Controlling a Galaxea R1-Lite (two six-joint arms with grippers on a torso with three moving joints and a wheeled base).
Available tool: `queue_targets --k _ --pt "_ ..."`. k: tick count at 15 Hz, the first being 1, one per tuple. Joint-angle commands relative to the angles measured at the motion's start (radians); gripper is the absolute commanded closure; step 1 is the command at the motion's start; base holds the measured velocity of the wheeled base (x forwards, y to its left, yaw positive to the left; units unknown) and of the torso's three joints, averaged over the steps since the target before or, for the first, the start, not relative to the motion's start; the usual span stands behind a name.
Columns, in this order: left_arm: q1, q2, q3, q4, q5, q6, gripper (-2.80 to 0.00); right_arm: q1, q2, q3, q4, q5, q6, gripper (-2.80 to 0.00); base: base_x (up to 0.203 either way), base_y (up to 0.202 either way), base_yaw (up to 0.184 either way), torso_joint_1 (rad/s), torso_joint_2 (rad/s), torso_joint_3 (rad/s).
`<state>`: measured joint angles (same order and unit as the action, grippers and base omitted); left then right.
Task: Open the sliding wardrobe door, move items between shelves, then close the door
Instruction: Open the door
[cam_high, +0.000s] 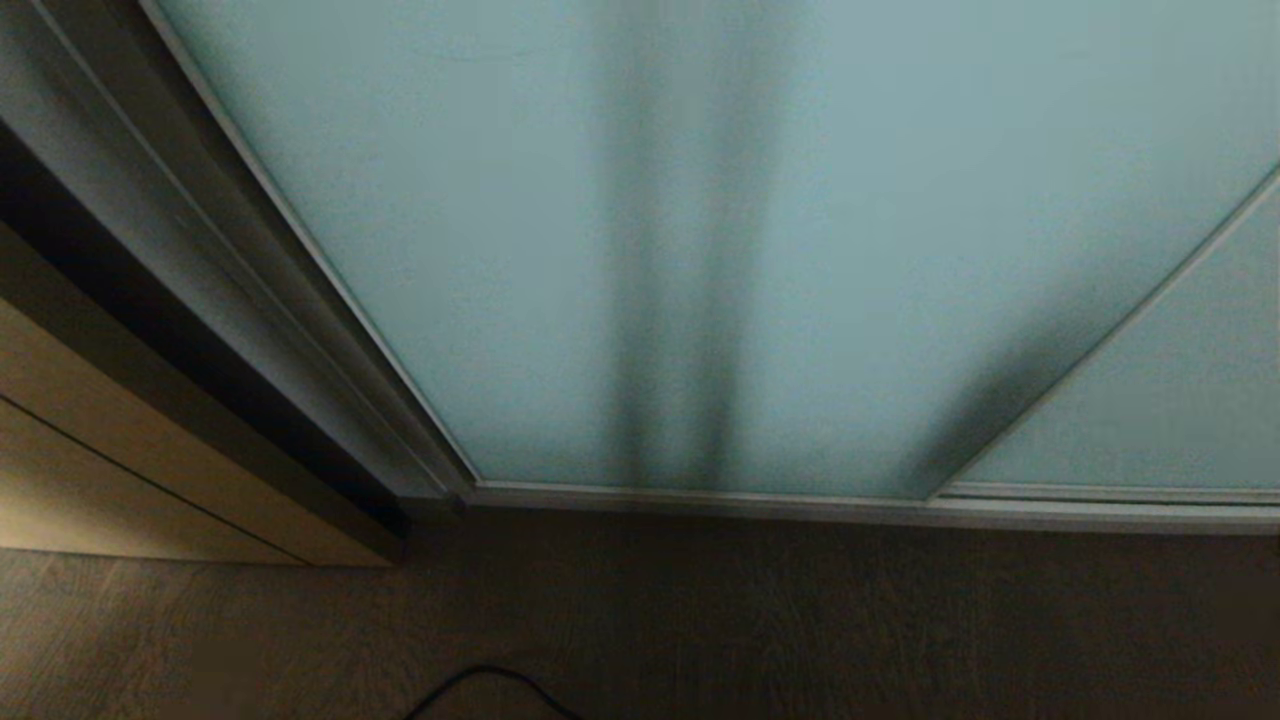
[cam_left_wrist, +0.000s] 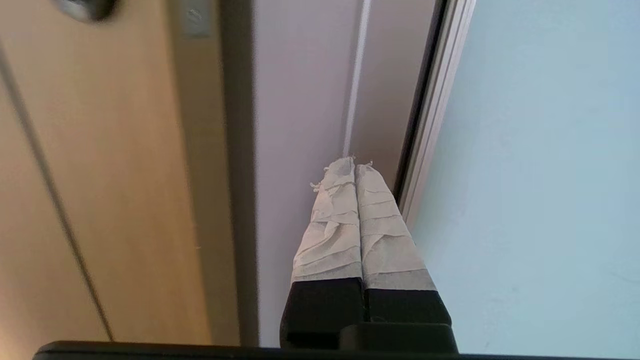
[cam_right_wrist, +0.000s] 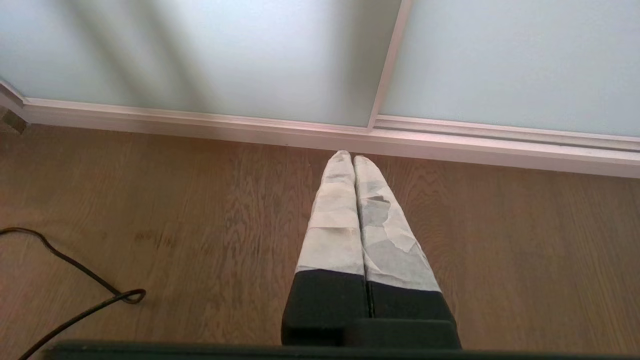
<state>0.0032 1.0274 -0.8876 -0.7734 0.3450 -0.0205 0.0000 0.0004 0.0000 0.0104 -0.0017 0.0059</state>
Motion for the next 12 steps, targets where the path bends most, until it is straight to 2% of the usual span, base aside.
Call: queue_targets --k 1,5,12 --pt "0.0 0.055 -0.022 -0.011 0.002 -0.001 0.0 0.0 0.0 0.0 0.0 0.0 0.0 0.0 0.0 0.0 0.0 0.0 0.0 0.0" --pt "0.0 0.134 -0.096 -0.023 0.001 -0.001 0.0 0.0 0.001 0.0 0.0 0.0 0.0 0.0 0.0 0.0 0.0 0.0 0.0 0.0" --pt "-0.002 0.212 -0.095 -0.023 -0.013 -0.024 0.0 0.0 0.0 0.0 0.0 0.0 0.0 0.0 0.0 0.0 0.0 0.0 0.0 0.0"
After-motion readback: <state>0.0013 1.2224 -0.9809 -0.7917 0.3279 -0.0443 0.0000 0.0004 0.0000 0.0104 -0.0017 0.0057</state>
